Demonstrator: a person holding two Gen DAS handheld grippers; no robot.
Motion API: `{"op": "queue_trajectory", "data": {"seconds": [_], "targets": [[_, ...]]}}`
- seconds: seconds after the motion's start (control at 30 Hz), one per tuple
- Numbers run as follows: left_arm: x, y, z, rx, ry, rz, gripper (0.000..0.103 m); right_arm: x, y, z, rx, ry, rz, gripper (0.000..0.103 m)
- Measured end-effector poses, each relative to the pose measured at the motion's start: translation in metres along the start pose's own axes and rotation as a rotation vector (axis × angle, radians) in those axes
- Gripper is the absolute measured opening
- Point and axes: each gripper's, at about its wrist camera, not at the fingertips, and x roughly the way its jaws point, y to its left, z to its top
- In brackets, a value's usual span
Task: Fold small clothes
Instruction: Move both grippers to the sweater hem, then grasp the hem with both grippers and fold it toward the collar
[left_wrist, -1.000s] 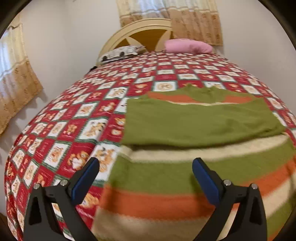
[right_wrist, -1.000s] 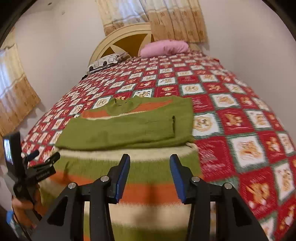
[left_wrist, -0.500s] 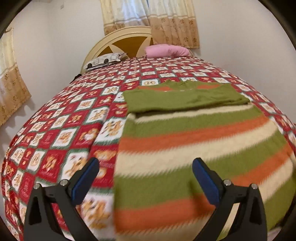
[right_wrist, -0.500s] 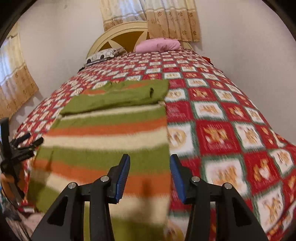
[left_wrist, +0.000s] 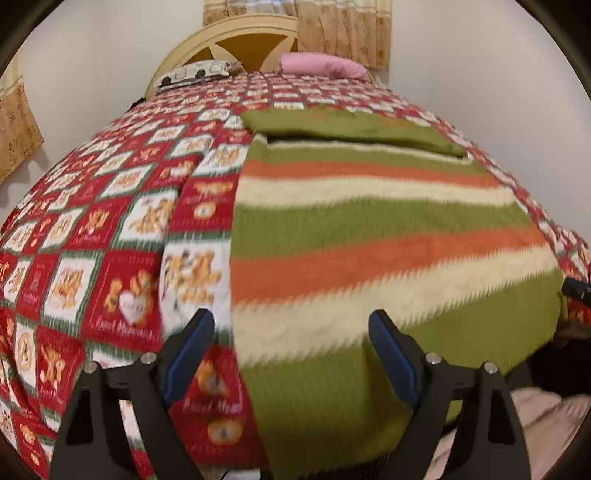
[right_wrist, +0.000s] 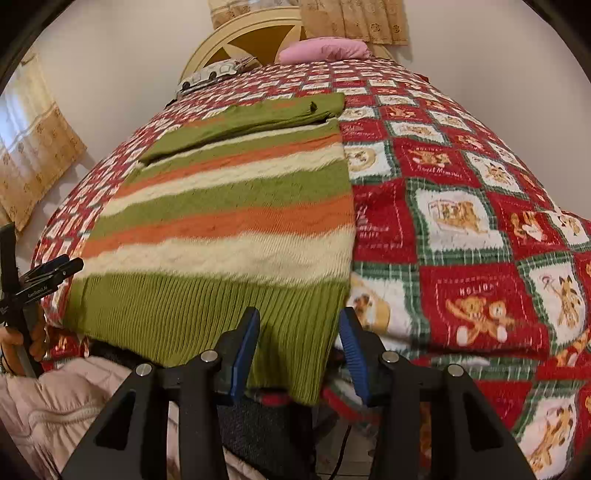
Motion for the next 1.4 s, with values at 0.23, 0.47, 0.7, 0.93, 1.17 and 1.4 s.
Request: {"op": "queue_trajectory", "data": {"seconds": [0.23, 0.47, 0.7, 0.93, 1.17, 1.4], "targets": [[-0.005, 0.014, -0.032, -0.042, 0.096, -0.098, 0.083, 0.009, -0.001, -0.011, 0.010, 0.041, 0.026, 0.046], [-0.015, 0.015, -0.044, -0.049, 0.133, -0.204, 0.062, 0.012, 0.006, -0.012, -0.009, 0.062, 0.066, 0.046], [-0.016, 0.008, -0.045, -0.026, 0.134, -0.188, 0.047, 0.014, 0.002, -0.013, -0.014, 0.053, 0.063, 0.023], [-0.018, 0.015, -0.036, -0.053, 0.156, -0.182, 0.009, 0.007, 0.002, -0.004, -0.005, 0.075, 0.101, 0.013], [-0.036, 0.027, -0.003, -0.141, 0.096, -0.333, 0.006, -0.028, -0.006, 0.034, 0.128, -0.026, 0.344, 0.013], [-0.016, 0.023, 0.062, -0.155, 0.035, -0.351, 0.006, -0.010, -0.018, 0.102, 0.211, -0.119, 0.412, 0.012]]}}
